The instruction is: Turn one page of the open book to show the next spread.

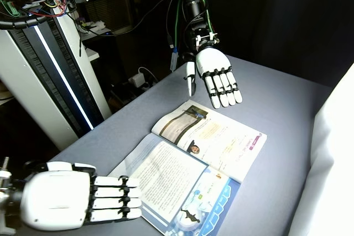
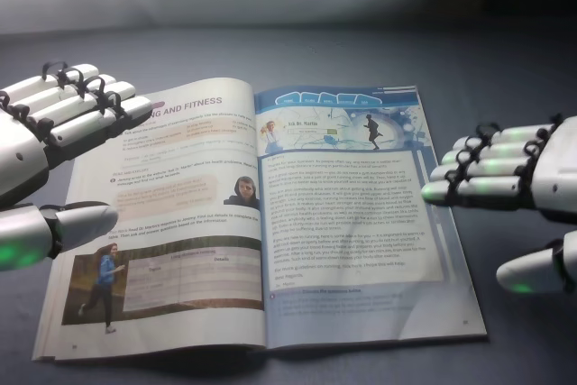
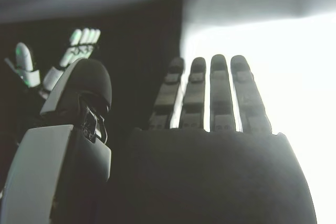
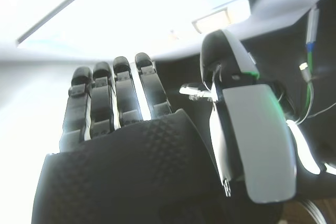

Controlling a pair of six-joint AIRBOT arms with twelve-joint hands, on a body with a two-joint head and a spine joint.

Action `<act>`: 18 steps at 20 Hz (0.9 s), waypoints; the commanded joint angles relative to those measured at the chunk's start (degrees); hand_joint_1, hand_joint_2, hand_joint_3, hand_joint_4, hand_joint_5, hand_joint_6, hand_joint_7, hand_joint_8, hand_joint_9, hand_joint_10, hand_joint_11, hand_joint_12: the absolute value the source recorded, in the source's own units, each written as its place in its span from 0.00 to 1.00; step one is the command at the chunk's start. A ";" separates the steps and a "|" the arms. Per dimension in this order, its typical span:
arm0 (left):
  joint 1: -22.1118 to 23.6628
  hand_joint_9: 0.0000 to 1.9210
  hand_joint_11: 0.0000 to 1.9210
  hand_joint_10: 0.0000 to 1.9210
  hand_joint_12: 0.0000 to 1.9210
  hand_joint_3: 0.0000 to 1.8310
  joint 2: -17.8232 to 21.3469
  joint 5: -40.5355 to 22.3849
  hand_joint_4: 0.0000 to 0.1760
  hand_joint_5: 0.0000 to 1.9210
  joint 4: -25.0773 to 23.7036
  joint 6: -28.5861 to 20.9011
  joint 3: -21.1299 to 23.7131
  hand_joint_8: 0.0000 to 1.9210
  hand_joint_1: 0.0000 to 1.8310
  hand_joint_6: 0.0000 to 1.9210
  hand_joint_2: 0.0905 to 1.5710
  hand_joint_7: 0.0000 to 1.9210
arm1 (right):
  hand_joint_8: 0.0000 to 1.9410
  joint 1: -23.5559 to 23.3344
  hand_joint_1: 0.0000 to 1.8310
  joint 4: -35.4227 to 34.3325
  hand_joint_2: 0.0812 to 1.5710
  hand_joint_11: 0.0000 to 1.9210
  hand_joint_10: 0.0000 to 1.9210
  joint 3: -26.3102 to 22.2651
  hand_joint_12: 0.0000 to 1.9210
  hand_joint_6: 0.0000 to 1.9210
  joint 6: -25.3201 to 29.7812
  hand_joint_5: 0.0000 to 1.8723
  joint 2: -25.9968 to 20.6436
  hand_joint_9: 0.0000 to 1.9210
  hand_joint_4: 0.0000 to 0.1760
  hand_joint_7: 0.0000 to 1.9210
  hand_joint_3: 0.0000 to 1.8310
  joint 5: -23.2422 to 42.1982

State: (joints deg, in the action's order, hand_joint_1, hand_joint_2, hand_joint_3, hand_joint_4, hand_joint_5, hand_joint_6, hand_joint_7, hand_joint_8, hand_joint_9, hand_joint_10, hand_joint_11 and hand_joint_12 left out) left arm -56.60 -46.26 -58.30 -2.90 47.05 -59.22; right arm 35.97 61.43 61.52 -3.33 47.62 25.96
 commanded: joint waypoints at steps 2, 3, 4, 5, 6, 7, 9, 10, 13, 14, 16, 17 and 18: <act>0.15 0.00 0.00 0.00 0.00 0.00 0.13 -7.32 0.00 0.00 2.01 -0.14 -0.19 0.00 0.05 0.00 0.91 0.00 | 0.00 -0.72 0.00 1.84 0.82 0.00 0.00 0.94 0.00 0.01 3.12 0.03 0.82 0.00 0.00 0.00 0.00 1.47; 0.05 0.00 0.00 0.00 0.00 0.00 0.15 -7.30 0.00 0.00 2.12 -0.14 -0.21 0.00 0.08 0.00 0.90 0.00 | 0.00 -0.72 0.00 3.05 0.82 0.00 0.00 1.41 0.00 0.02 4.38 0.04 1.38 0.00 0.00 0.00 0.00 1.32; 0.01 0.00 0.00 0.00 0.00 0.00 0.18 -7.21 0.00 0.00 2.11 -0.14 -0.21 0.00 0.10 0.00 0.90 0.00 | 0.00 -0.72 0.01 4.40 0.82 0.00 0.00 1.73 0.00 0.01 5.37 0.04 1.87 0.00 0.00 0.00 0.00 1.03; 0.00 0.00 0.00 0.00 0.00 0.00 0.22 -7.19 0.00 0.00 2.09 -0.14 -0.21 0.00 0.10 0.00 0.91 0.00 | 0.00 -0.72 0.00 5.29 0.82 0.00 0.00 1.94 0.00 0.00 5.86 0.01 2.21 0.00 0.00 0.00 0.00 0.82; -0.01 0.00 0.00 0.00 0.00 0.00 0.22 -7.23 0.00 0.00 2.09 -0.14 -0.22 0.00 0.14 0.00 0.90 0.00 | 0.00 -0.72 0.00 5.93 0.82 0.00 0.00 2.20 0.00 0.00 6.31 0.01 2.58 0.00 0.00 0.00 0.00 0.72; -0.01 0.00 0.00 0.00 0.00 0.00 0.19 -7.30 0.00 0.00 2.15 -0.14 -0.23 0.00 0.17 0.00 0.89 0.00 | 0.00 -0.72 0.00 6.56 0.82 0.00 0.00 2.46 0.00 0.00 6.87 0.00 2.97 0.00 0.00 0.00 0.00 0.72; -0.04 0.00 0.00 0.00 0.00 0.00 -0.01 -7.45 0.00 0.00 2.19 -0.14 -0.22 0.00 0.17 0.00 0.89 0.00 | 0.00 -0.79 0.00 8.98 0.82 0.00 0.00 3.23 0.00 0.00 9.13 0.01 4.11 0.00 0.00 0.00 0.00 0.70; -0.10 0.00 0.00 0.00 0.00 0.00 -0.05 -7.41 0.00 0.00 2.19 -0.14 -0.25 0.00 0.16 0.00 0.89 0.00 | 0.00 -0.83 0.00 9.97 0.82 0.00 0.00 3.42 0.00 0.01 9.86 0.03 4.40 0.00 0.00 0.00 0.00 0.70; -0.23 0.00 0.00 0.00 0.00 0.00 0.02 -7.55 0.00 0.00 2.37 -0.16 -0.32 0.00 0.17 0.00 0.89 0.00 | 0.00 -0.88 0.00 12.03 0.81 0.00 0.00 4.01 0.00 0.00 11.52 0.00 5.47 0.00 0.00 0.00 0.00 0.70; -0.28 0.00 0.00 0.00 0.00 0.00 0.05 -7.70 0.00 0.00 2.41 -0.16 -0.31 0.00 0.17 0.00 0.89 0.00 | 0.00 -0.88 0.00 12.30 0.81 0.00 0.00 4.17 0.00 0.00 11.68 0.00 5.76 0.00 0.00 0.00 0.00 0.70; -0.34 0.00 0.00 0.00 0.00 0.00 0.11 -8.02 0.00 0.00 2.44 -0.16 -0.27 0.00 0.17 0.00 0.89 0.00 | 0.00 -0.88 0.00 13.32 0.80 0.00 0.00 4.72 0.00 0.00 12.60 0.00 6.63 0.00 0.00 0.00 0.00 0.70; -0.35 0.00 0.00 0.00 0.00 0.00 0.12 -8.16 0.00 0.00 2.46 -0.16 -0.26 0.00 0.15 0.00 0.90 0.00 | 0.00 -0.88 0.00 13.69 0.80 0.00 0.00 4.91 0.00 0.00 12.95 0.00 6.92 0.00 0.00 0.00 0.00 0.70; -0.39 0.00 0.00 0.00 0.00 0.00 0.16 -8.43 0.00 0.00 2.51 -0.16 -0.24 0.00 0.15 0.00 0.90 0.00 | 0.00 -0.88 0.00 14.31 0.81 0.00 0.00 5.18 0.00 0.00 13.41 0.00 7.45 0.00 0.00 0.00 0.00 0.70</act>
State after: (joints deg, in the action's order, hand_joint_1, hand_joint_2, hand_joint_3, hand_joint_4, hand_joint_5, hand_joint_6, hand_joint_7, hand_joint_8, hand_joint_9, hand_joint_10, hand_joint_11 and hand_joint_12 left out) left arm -57.39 -46.26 -59.29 -1.63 47.03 -59.27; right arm 35.79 76.62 66.74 9.50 55.02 25.17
